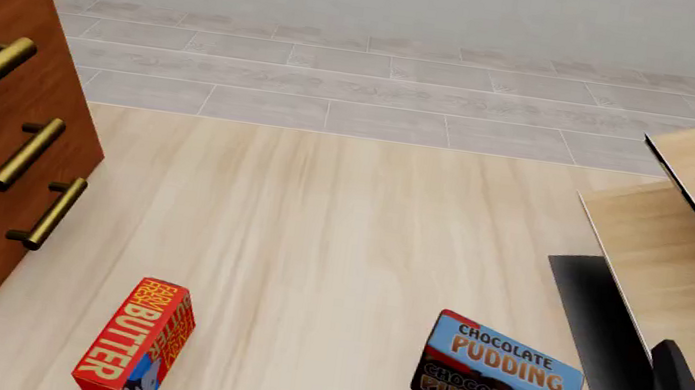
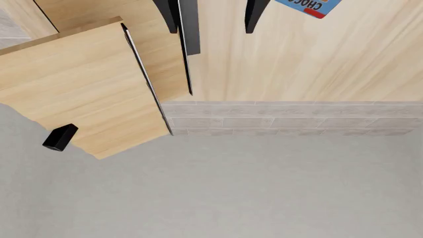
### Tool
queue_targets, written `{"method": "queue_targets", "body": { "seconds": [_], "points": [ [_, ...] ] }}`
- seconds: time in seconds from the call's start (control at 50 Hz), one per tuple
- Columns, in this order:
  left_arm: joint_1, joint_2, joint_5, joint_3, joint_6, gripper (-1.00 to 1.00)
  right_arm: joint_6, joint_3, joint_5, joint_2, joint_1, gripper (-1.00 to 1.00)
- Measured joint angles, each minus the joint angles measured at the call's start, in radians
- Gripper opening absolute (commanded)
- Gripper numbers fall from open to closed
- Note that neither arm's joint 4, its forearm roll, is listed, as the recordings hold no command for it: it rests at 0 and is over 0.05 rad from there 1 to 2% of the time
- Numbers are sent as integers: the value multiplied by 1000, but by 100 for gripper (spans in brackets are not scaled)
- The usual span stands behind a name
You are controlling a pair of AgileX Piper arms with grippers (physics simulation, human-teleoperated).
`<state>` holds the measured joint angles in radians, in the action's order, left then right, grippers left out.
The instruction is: Close the top drawer of the cabinet and put the bowl on top of it.
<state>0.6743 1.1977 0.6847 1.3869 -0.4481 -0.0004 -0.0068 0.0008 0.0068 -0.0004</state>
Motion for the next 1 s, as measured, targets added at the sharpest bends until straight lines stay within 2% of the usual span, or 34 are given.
{"method": "queue_targets", "body": {
  "seconds": [0.36, 1.0],
  "points": [
    [-12, -68, 37, -2, 15, 100, 0, 0, 0, 0, 0, 100],
    [-65, -313, 187, -29, 4, 100, 0, 0, 0, 0, 0, 100]
  ]
}}
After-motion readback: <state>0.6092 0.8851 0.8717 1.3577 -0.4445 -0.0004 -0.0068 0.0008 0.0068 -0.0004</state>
